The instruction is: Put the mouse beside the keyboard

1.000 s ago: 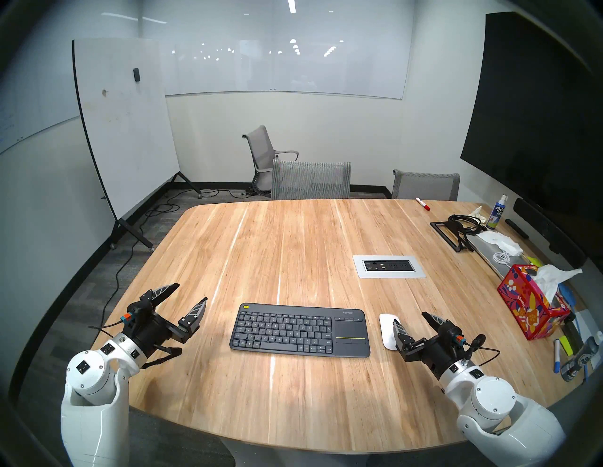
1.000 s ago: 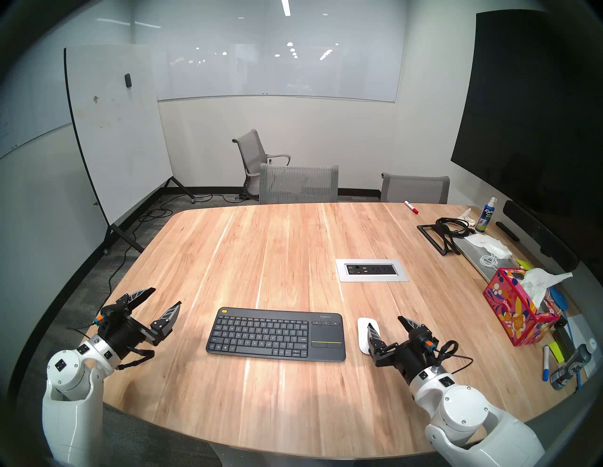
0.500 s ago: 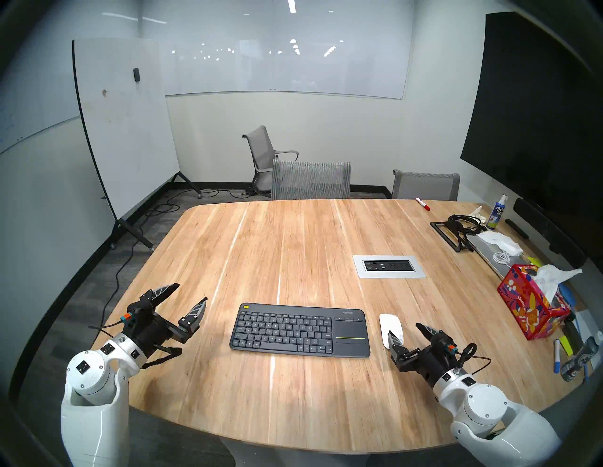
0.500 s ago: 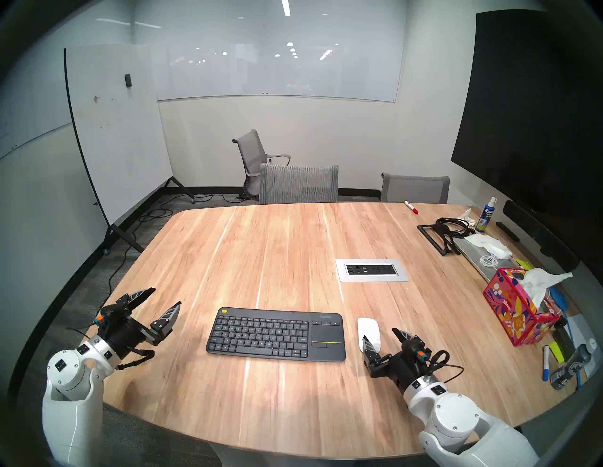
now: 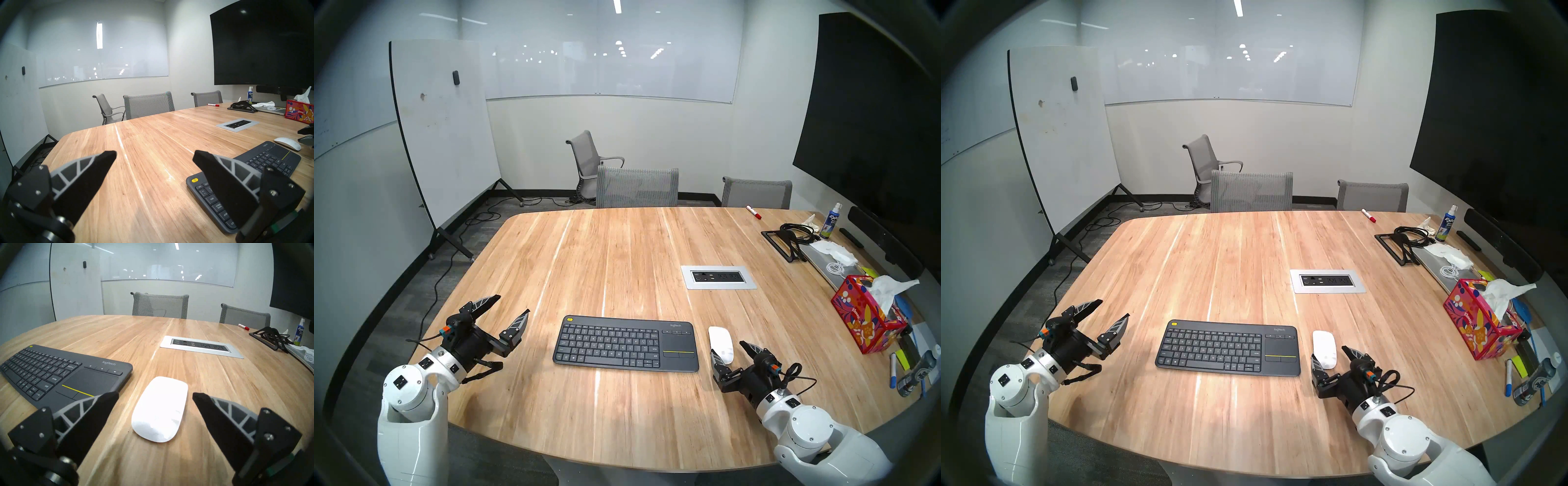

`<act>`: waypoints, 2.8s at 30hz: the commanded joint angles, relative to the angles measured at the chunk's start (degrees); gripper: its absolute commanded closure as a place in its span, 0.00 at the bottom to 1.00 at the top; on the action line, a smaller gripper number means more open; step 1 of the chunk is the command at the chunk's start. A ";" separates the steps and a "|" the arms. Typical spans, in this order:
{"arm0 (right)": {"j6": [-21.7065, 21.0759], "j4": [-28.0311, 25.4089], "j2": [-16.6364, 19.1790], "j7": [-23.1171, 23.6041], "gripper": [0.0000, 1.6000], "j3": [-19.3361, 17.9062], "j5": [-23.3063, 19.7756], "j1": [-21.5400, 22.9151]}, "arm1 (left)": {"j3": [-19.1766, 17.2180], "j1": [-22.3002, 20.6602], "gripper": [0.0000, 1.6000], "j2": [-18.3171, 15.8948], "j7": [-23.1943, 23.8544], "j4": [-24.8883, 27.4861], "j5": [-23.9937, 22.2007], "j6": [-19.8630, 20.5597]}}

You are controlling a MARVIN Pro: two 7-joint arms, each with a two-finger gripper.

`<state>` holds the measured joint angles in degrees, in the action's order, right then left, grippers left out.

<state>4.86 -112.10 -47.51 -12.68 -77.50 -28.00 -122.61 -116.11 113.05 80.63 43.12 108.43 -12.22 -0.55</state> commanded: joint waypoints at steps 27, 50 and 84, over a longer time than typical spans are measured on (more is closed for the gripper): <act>-3.48 2.64 -1.27 0.22 0.00 1.46 -0.05 4.16 | 0.10 0.00 0.00 0.13 -0.03 0.95 0.13 -0.04; -5.96 2.79 -1.31 0.37 0.00 1.08 -0.50 4.34 | 0.08 -0.01 0.00 0.16 0.00 0.95 0.16 -0.03; -9.28 4.95 -3.04 0.33 0.00 1.88 -0.90 7.76 | 0.05 -0.03 0.00 0.21 0.05 0.95 0.20 -0.02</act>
<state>-3.94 -107.09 -50.98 -13.43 -75.56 -28.42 -115.94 -116.19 113.00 80.77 43.20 108.43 -12.10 -0.55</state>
